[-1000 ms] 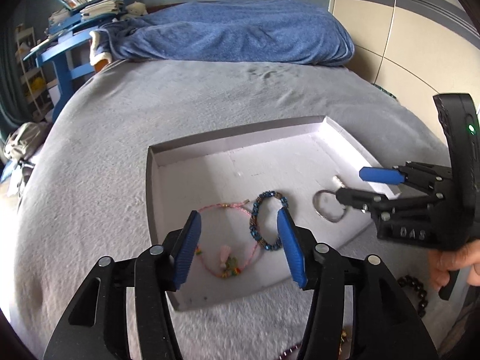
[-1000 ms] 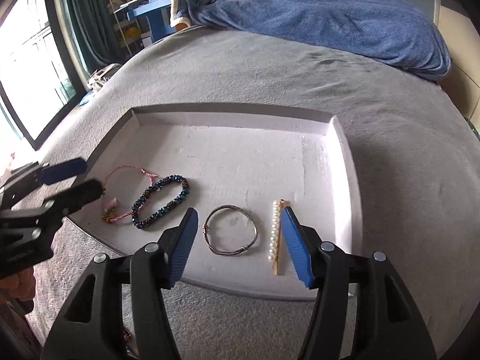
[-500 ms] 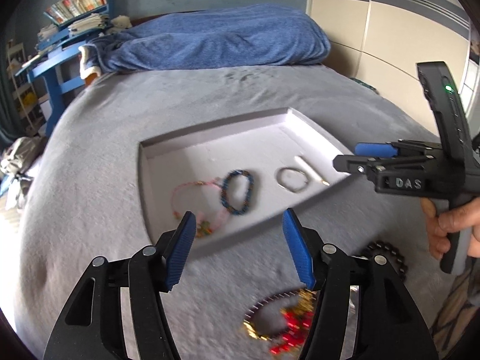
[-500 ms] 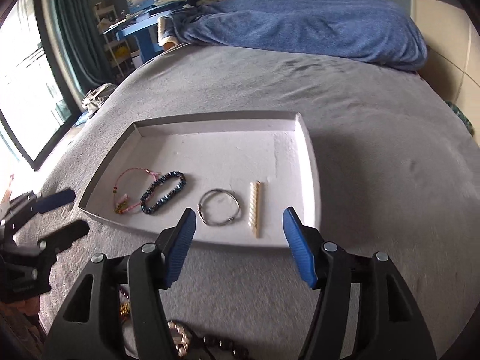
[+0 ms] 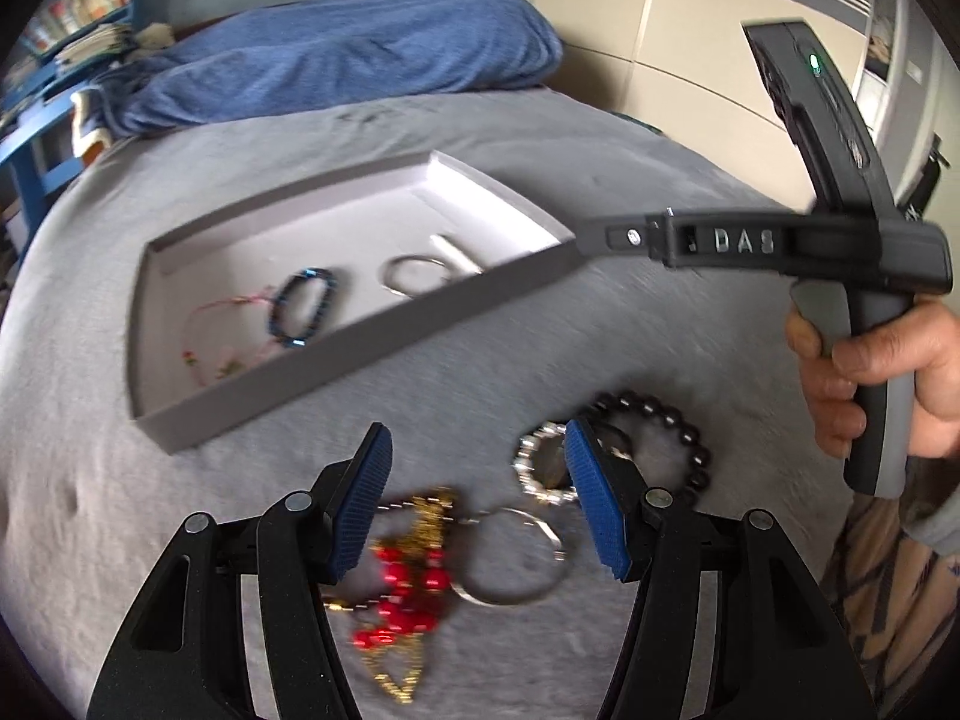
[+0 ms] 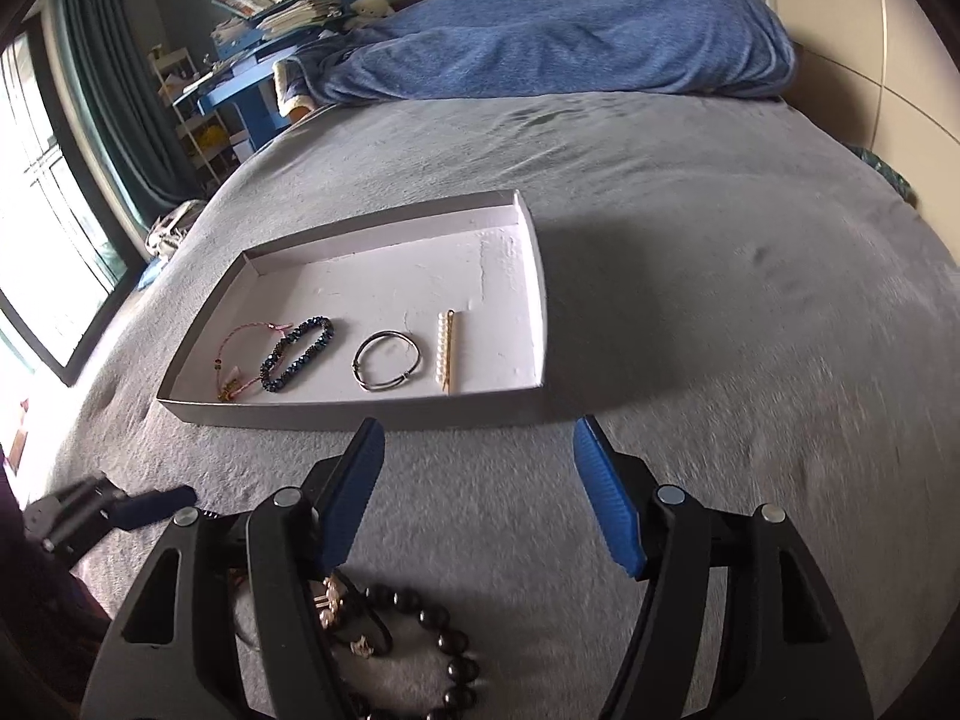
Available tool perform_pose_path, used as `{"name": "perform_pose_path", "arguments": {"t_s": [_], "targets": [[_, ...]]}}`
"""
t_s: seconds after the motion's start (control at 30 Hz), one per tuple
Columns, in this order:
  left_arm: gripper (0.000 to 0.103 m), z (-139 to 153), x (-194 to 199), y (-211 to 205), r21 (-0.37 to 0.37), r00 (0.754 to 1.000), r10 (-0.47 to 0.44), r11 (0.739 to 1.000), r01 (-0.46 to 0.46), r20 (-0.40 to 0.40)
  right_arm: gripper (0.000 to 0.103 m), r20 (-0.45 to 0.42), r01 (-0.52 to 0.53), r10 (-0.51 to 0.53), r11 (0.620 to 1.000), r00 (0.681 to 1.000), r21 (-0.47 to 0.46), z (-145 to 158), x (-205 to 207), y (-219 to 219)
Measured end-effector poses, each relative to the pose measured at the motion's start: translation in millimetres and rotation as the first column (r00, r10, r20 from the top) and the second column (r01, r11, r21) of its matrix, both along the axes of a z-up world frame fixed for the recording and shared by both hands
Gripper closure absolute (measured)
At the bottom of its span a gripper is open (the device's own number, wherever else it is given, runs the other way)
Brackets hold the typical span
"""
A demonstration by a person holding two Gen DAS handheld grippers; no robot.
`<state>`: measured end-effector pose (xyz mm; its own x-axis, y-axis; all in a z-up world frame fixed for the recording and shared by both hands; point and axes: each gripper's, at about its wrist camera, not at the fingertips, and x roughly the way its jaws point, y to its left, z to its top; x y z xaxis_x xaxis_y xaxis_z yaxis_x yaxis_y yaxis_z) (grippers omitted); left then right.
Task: Organize jewelry
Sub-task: 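Move both open tools back over the jewelry pile, then grasp the pearl-ring hair clip with the left tool while the right tool grasps the black hair tie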
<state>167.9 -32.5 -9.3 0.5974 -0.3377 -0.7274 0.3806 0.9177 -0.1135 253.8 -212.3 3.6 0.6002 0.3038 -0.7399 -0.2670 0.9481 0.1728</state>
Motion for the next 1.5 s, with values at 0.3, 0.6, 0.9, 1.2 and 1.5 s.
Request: {"name": "perform_pose_path", "arguments": {"t_s": [0.3,0.6,0.9,1.2,1.5], "targets": [[0.042,-18,-2,-27,0.018,0.996,-0.075,0.997,0.076,-0.052,0.037,-0.017,0.017,-0.017,1.000,1.000,0.024,-9,-21,-16],[0.062,-32,1,-38,0.055,0.989,-0.117,0.991,0.122,-0.086,0.037,-0.016,0.014,-0.014,1.000,1.000,0.019,-11,-31,-20],[0.062,-6,-6,-11,-0.003,0.997,-0.077,0.997,0.077,-0.012,0.037,-0.016,-0.031,0.031,0.999,0.999,-0.016,-18,-37,-14],[0.062,20,6,35,-0.067,0.997,0.062,0.996,-0.058,0.047,0.037,-0.007,-0.151,0.151,0.987,0.988,-0.051,-21,-48,19],[0.062,13,5,57,-0.058,0.994,0.106,0.993,-0.104,0.037,0.056,-0.011,-0.299,0.302,0.939,0.953,-0.170,-35,-54,69]]}}
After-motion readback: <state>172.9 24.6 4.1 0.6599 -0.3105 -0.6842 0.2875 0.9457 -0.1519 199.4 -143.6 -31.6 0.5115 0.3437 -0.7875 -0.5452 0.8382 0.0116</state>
